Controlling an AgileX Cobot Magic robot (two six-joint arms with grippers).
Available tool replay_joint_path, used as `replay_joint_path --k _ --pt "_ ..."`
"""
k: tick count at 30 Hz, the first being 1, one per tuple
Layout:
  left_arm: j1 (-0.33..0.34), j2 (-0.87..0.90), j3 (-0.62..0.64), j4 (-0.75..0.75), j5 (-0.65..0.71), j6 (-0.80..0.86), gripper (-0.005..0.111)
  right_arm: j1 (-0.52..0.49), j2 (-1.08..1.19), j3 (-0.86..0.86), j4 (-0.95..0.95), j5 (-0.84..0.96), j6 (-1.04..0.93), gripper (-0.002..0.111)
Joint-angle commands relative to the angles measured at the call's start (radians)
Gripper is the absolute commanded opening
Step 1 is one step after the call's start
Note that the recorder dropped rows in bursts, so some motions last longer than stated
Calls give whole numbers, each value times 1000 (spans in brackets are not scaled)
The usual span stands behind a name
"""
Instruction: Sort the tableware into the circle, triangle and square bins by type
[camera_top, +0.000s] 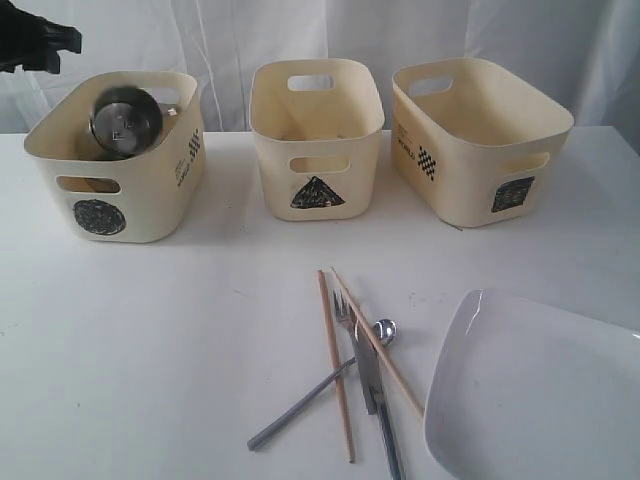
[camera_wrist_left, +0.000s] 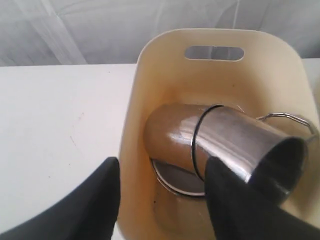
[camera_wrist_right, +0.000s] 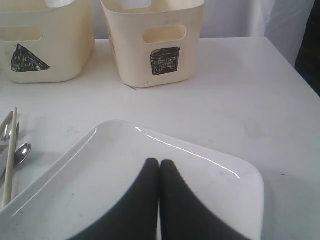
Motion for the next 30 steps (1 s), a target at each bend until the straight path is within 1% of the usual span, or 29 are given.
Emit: replay_joint_path --k 1,7,10,11,13,16,18,20,22,25,29,30 --pt "-3 -36 -4 -25 99 1 56 -6 -6 2 0 -6 -1 0" --pt "-3 -17 -4 -75 122 71 56 -6 -6 2 0 -6 -1 0" --pt "-3 -20 -4 -81 69 72 55 -6 -6 2 0 -6 -1 0" --pt "-3 -30 -4 -79 41 72 51 -6 -6 2 0 -6 -1 0" --pt "1 -65 -4 -68 -8 65 37 -6 -6 2 0 -6 -1 0" --pt "11 -149 -4 -51 -79 65 0 -6 -6 2 0 -6 -1 0" --pt "18 -206 -4 -11 -82 57 0 -6 -6 2 0 -6 -1 0" --pt "28 -251 -1 -2 -63 34 0 -6 -6 2 0 -6 -1 0" --pt "30 -297 32 -2 -94 15 0 -6 -6 2 0 -6 -1 0" --pt "30 -393 175 -2 -236 -1 0 -6 -6 2 0 -6 -1 0" --pt "30 -540 479 -2 -469 -38 0 -6 -6 2 0 -6 -1 0" --pt "30 -584 573 -2 -543 -38 0 -6 -6 2 0 -6 -1 0"
